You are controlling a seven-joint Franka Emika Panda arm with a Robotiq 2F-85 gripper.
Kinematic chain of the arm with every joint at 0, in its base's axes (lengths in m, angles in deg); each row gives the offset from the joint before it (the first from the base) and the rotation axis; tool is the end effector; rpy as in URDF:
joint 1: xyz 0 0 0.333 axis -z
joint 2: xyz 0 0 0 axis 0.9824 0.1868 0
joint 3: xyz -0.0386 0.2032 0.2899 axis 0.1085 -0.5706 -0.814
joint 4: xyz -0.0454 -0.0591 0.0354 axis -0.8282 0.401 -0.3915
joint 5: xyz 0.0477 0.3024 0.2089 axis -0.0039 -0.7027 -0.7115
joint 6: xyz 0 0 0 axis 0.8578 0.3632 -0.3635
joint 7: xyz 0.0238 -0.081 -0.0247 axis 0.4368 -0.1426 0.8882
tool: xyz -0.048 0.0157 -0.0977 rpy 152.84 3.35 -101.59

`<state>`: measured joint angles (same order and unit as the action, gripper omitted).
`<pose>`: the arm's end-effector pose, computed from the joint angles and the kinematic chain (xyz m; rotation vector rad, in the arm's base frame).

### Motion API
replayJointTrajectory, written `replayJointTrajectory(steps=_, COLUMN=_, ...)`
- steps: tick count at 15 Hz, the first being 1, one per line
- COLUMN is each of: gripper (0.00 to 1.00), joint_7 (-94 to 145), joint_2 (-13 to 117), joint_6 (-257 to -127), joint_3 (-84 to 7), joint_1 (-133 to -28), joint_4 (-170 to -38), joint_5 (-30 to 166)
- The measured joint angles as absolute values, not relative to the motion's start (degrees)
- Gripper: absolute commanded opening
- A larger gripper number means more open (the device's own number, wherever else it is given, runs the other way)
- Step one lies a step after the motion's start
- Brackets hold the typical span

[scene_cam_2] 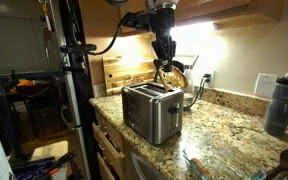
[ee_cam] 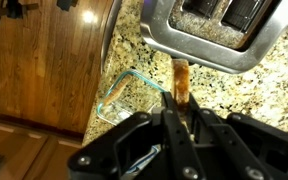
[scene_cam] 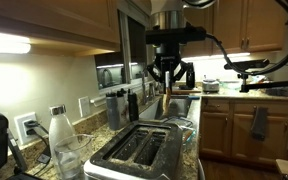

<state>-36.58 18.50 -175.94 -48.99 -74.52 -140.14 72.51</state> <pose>0.4416 0.0123 0.5423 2.6277 -1.5814 0.2749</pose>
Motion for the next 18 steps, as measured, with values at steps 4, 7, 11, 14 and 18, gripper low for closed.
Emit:
replayJointTrajectory(steps=4, gripper=0.1, joint_7=-37.11, joint_2=18.44, joint_6=-175.68, joint_3=-49.01, joint_1=-74.65, joint_4=-138.15, joint_5=70.89)
replayJointTrajectory(steps=7, gripper=0.11, joint_7=-37.09, joint_2=18.59, joint_6=-175.68, joint_3=-49.0, joint_1=-74.73, joint_4=-137.6, joint_5=68.19)
replayJointTrajectory(steps=11, gripper=0.11, joint_7=-35.73, joint_2=19.84, joint_6=-175.85, joint_3=-48.56, joint_1=-74.77, joint_4=-137.52, joint_5=63.07)
replayJointTrajectory(steps=14, gripper=0.1, joint_7=-32.88, joint_2=21.2, joint_6=-176.05, joint_3=-47.57, joint_1=-74.77, joint_4=-137.47, joint_5=58.95)
replayJointTrajectory(steps=18, gripper=0.1, joint_7=-28.92, joint_2=23.56, joint_6=-176.09, joint_3=-46.19, joint_1=-74.77, joint_4=-136.66, joint_5=54.31)
